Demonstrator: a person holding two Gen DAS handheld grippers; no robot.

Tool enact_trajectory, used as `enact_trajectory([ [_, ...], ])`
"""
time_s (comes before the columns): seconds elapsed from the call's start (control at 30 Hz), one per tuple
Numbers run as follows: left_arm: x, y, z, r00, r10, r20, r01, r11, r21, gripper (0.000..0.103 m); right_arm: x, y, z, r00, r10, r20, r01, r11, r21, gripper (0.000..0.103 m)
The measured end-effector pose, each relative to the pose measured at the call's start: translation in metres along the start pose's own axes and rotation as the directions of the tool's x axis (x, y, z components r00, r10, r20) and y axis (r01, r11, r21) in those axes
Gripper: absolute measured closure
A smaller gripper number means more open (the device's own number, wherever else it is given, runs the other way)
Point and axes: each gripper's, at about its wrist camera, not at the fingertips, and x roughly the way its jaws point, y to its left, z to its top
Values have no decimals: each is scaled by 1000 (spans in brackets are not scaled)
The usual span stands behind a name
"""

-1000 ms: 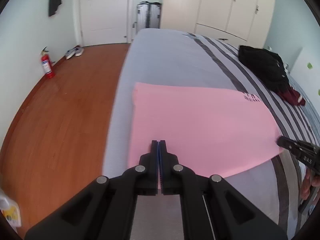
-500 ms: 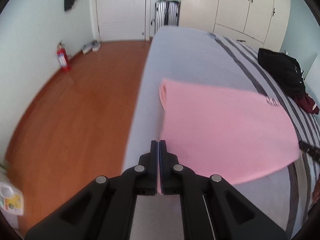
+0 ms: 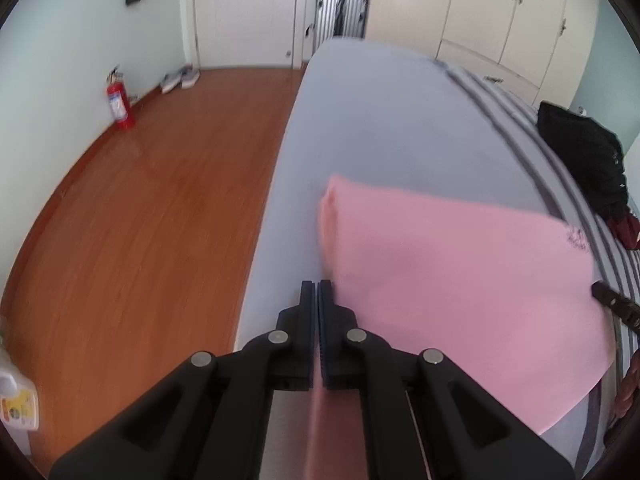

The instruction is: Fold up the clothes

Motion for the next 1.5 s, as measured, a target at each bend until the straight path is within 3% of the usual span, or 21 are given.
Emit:
enact_trajectory([
  [0.2,-21,-7,24,994,-43,97,43,999,7,101,-7,5,23,998,-15,58,17,1000,-25,92],
  [0.37,1,-31,43,995,-83,55,81,996,46,101,16,14,46,999,-16,47,17,999,-34,92],
  [0.53,30,-25,50,998,-56,10,56,998,11,101,41,16,48,999,-32,-5,32,999,-36,92],
  [0.67,31,-30,57,999,-33,9,33,998,46,101,44,13,47,1000,-26,-7,26,998,-52,92],
  [0.83,18,-24,64,999,14,30,-15,999,33,101,37,-8,58,997,-82,1,82,997,-14,92],
  [0.97,-14,-15,66,998,9,68,-10,1000,9,101,17,-25,61,995,-99,22,100,994,-35,92],
  [1.1,-54,-26,47,995,-3,96,-4,998,69,101,-21,-29,48,995,-82,56,86,993,-83,92],
  [1.23,-102,-48,1,993,-41,111,32,997,77,101,-73,-31,19,995,-50,83,59,992,-109,92],
  [1.37,-143,-78,-47,995,-53,80,48,996,70,99,-116,-29,-15,997,-25,75,35,989,-141,90],
  [1.43,-164,-93,-69,996,-47,71,42,997,69,98,-137,-28,-34,998,-12,61,22,986,-165,90],
  [1.5,-185,-106,-86,996,-45,75,40,997,61,88,-160,-29,-51,998,4,60,7,984,-179,89],
])
